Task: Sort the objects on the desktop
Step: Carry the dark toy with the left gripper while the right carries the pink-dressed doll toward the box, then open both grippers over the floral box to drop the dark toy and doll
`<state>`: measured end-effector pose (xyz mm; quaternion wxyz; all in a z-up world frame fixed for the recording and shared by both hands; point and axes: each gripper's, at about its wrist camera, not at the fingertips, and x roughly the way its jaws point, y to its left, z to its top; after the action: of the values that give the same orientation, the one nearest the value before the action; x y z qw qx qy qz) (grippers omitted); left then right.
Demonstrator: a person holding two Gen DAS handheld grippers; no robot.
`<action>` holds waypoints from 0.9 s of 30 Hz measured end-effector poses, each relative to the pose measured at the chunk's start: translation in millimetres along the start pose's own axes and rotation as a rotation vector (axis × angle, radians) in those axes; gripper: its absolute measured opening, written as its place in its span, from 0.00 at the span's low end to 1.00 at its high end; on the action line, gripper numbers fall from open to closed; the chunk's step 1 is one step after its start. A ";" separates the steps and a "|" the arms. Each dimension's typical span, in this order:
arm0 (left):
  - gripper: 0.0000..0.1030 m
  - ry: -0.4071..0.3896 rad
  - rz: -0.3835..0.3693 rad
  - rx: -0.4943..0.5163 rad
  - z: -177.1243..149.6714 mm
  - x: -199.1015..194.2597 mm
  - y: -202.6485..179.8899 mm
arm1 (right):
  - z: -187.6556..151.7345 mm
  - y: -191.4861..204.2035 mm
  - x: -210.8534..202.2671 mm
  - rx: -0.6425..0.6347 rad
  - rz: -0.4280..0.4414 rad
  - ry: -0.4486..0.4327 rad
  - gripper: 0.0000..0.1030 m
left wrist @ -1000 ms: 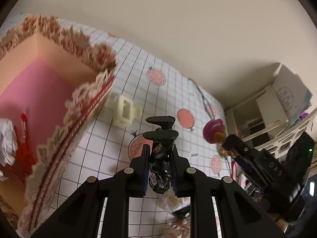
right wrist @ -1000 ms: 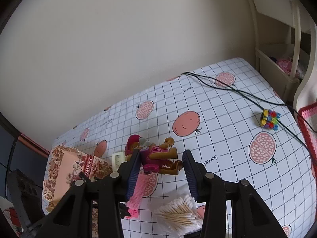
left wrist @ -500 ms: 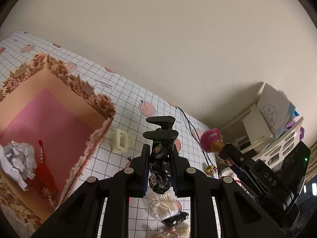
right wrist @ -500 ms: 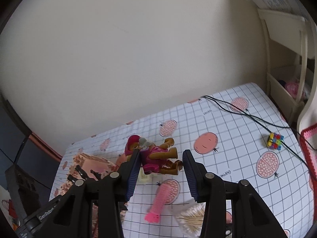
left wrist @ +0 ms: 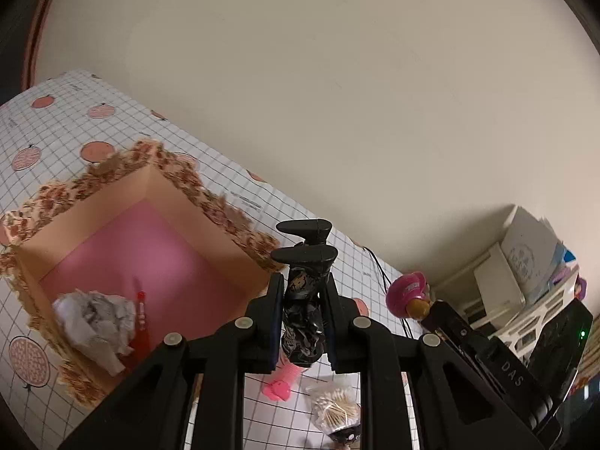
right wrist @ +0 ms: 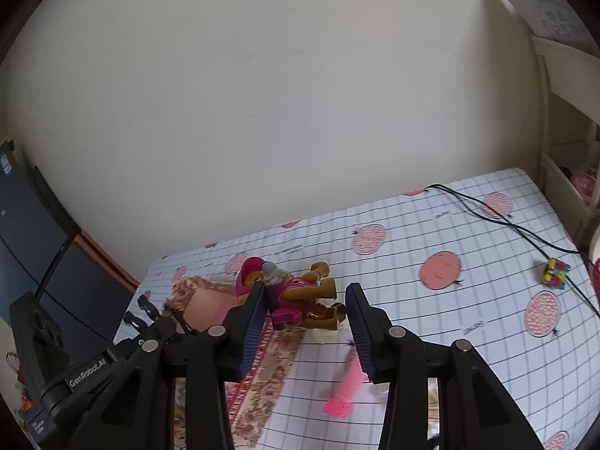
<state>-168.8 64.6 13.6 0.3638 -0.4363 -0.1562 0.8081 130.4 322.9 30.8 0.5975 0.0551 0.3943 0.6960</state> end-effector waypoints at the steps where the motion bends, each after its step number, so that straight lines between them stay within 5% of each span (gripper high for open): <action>1: 0.19 -0.005 0.005 -0.006 1.3 -1.5 3.0 | -1.3 4.0 1.4 -0.006 0.006 0.003 0.44; 27: 0.19 -0.187 0.135 -0.154 25.7 -64.2 74.6 | -34.2 99.3 24.0 -0.130 0.131 0.077 0.44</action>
<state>-200.8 -31.5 23.7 0.2579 -0.3951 -0.2215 0.8534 26.7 329.9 59.1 0.5372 0.0150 0.3664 0.7595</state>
